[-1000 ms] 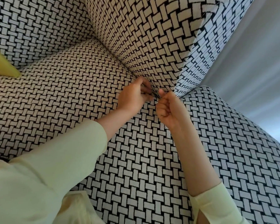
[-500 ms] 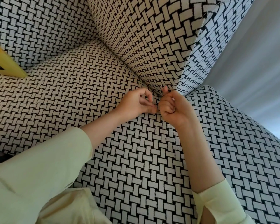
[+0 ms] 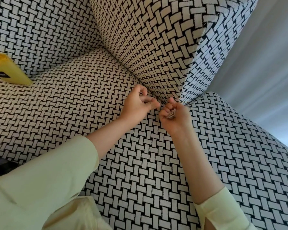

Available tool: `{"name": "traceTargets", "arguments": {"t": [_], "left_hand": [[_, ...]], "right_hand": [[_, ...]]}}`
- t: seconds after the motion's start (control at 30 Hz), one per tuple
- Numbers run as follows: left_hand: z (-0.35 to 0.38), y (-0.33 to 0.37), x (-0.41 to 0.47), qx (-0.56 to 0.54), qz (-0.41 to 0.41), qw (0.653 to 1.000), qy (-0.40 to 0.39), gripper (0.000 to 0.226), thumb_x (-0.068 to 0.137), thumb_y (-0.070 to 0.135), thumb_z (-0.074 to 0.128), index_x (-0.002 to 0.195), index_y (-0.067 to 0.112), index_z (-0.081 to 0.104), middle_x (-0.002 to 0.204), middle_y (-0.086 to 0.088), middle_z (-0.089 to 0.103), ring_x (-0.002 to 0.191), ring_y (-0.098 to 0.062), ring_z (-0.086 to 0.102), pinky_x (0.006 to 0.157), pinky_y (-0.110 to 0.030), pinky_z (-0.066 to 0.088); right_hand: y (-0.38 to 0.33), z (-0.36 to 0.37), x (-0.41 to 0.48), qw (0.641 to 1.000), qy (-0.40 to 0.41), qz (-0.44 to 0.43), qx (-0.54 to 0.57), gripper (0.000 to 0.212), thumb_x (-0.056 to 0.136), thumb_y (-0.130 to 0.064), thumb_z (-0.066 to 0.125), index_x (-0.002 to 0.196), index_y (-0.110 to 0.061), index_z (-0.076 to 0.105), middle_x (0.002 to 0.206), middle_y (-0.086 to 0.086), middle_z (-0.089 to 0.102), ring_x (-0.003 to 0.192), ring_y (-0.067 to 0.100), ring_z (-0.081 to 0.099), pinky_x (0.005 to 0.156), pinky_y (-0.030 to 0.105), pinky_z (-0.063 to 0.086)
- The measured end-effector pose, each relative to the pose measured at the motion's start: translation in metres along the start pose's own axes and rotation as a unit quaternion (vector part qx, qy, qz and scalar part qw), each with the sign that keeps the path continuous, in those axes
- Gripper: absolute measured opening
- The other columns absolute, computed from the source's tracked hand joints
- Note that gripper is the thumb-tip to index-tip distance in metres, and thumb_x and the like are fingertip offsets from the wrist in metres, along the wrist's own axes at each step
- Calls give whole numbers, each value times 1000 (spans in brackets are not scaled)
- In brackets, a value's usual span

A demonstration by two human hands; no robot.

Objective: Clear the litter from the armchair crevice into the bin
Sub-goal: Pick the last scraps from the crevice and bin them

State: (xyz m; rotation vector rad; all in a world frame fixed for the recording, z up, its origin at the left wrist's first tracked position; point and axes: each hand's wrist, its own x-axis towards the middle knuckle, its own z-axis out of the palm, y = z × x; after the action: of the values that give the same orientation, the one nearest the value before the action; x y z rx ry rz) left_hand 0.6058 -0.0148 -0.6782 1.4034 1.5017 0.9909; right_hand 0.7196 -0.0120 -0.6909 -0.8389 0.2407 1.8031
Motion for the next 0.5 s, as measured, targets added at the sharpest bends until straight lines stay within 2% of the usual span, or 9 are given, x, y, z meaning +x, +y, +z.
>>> {"name": "traceTargets", "arguments": {"t": [0.07, 0.13, 0.2, 0.23, 0.3, 0.37, 0.43, 0.5], "left_hand": [[1, 8, -1, -35, 7, 999, -18, 40, 74, 8, 74, 75, 21, 36, 63, 13, 66, 62, 13, 62, 63, 2, 41], [4, 12, -2, -28, 17, 998, -53, 36, 74, 8, 75, 74, 20, 41, 71, 13, 68, 61, 13, 62, 63, 0, 43], [7, 10, -1, -50, 7, 996, -78, 29, 78, 8, 71, 77, 20, 45, 79, 9, 69, 61, 9, 64, 58, -4, 47], [7, 9, -1, -65, 0, 994, -86, 25, 81, 7, 67, 80, 20, 46, 81, 8, 70, 64, 3, 65, 57, -9, 50], [8, 9, -1, -72, -7, 993, -96, 20, 87, 6, 61, 84, 20, 47, 81, 9, 71, 74, -11, 66, 60, -17, 53], [10, 12, -2, -88, -8, 992, -95, 18, 91, 3, 54, 87, 19, 48, 81, 9, 71, 73, -12, 65, 59, -15, 53], [10, 15, 2, -96, -8, 994, -53, 18, 93, 3, 49, 89, 21, 49, 83, 9, 70, 60, -3, 61, 53, -8, 47], [6, 14, 10, -69, -12, 998, 0, 20, 94, 7, 48, 88, 26, 50, 82, 12, 69, 43, -5, 46, 43, -9, 37]], "right_hand": [[5, 3, -1, 1000, 24, -7, 19, 25, 98, -6, 31, 84, -8, 51, 70, 4, 47, 53, 9, 42, 44, 15, 35], [5, 5, -2, 997, 16, 24, 65, 23, 99, -8, 32, 90, -5, 53, 92, 9, 53, 71, 11, 51, 60, 16, 43], [6, 7, -5, 993, -7, 72, 91, 22, 99, -14, 33, 99, -7, 54, 98, 5, 55, 87, 5, 54, 81, 12, 44], [7, 8, -6, 991, -15, 92, 91, 22, 98, -16, 34, 99, -8, 55, 95, 1, 55, 85, 0, 53, 81, 10, 42], [10, 9, -5, 992, -12, 99, 77, 26, 98, -16, 35, 87, -5, 55, 79, -1, 52, 62, 2, 45, 59, 12, 37], [7, 7, -3, 994, -1, 86, 73, 30, 99, -15, 35, 77, -4, 52, 60, 0, 47, 44, 5, 37, 44, 13, 32], [0, 4, -2, 993, -12, 79, 81, 32, 99, -15, 33, 74, -7, 51, 43, -2, 36, 28, 7, 28, 29, 12, 23], [-6, 3, -4, 995, -35, 88, 36, 30, 99, -16, 32, 75, -11, 49, 35, -5, 27, 22, 7, 22, 23, 14, 16]]}}
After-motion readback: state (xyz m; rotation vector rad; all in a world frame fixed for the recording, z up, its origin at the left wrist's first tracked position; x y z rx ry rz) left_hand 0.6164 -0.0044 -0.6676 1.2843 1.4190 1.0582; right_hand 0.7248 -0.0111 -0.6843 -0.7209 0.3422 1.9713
